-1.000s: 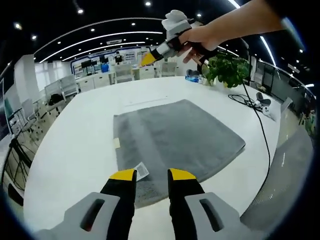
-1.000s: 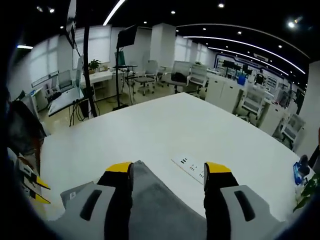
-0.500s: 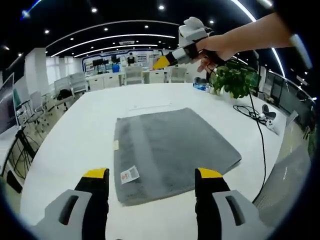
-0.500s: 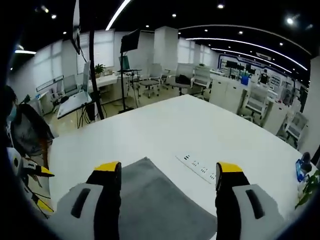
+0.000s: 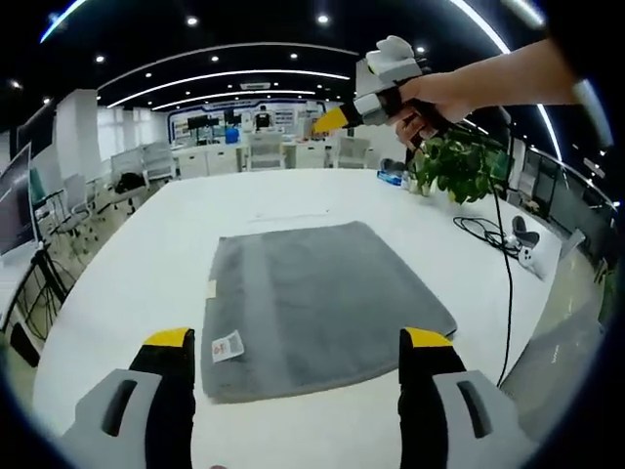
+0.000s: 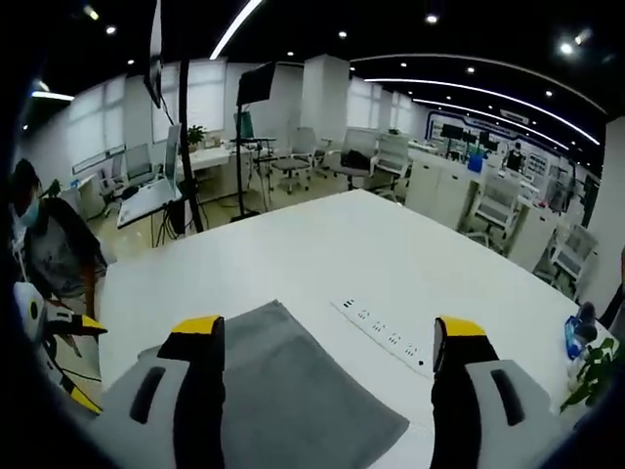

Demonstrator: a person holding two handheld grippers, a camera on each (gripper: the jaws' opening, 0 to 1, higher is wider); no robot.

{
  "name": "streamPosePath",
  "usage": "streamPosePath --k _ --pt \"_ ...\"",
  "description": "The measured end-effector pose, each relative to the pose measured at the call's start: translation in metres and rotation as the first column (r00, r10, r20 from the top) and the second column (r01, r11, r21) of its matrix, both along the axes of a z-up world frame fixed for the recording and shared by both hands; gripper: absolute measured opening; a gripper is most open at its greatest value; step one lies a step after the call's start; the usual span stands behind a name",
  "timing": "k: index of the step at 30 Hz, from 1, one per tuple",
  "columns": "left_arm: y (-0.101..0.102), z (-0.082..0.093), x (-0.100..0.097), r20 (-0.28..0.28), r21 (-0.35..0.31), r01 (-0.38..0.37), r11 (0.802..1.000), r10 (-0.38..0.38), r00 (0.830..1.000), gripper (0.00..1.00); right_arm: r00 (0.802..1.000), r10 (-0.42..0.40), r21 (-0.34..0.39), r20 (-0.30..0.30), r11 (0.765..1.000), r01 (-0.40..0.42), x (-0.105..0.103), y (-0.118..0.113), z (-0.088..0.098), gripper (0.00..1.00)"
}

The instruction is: Fold the towel on the table until its edges align and the towel forms a compact rectangular stack.

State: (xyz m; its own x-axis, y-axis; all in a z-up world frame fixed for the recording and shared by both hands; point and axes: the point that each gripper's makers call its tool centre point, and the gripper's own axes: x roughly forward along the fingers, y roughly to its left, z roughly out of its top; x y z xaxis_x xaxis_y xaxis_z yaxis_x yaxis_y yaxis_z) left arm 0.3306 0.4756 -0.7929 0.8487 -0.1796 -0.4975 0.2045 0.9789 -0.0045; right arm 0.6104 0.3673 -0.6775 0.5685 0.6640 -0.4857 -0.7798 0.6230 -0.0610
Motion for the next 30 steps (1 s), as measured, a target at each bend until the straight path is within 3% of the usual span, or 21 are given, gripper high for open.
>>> streamPosePath --k 4,13,22,30 --pt "-0.009 -0.001 0.002 0.005 0.021 0.009 1.0 -0.009 1.0 0.89 1.0 -0.016 0.046 -0.016 0.999 0.017 0.0 -0.014 0.005 0.96" --pt "-0.03 0.005 0.003 0.001 0.033 0.013 0.999 -0.013 1.0 0.89 1.0 -0.029 0.052 -0.004 0.998 0.029 -0.003 -0.046 0.008 0.94" --pt "-0.062 0.001 0.003 -0.014 0.047 0.057 0.997 -0.057 0.998 0.86 1.0 0.008 0.011 0.005 1.0 -0.008 -0.005 -0.078 -0.008 0.74" --pt "-0.099 -0.002 0.004 -0.025 0.06 0.112 0.992 -0.111 0.993 0.83 1.0 0.007 0.002 -0.01 1.0 -0.007 0.001 -0.104 -0.02 0.66"
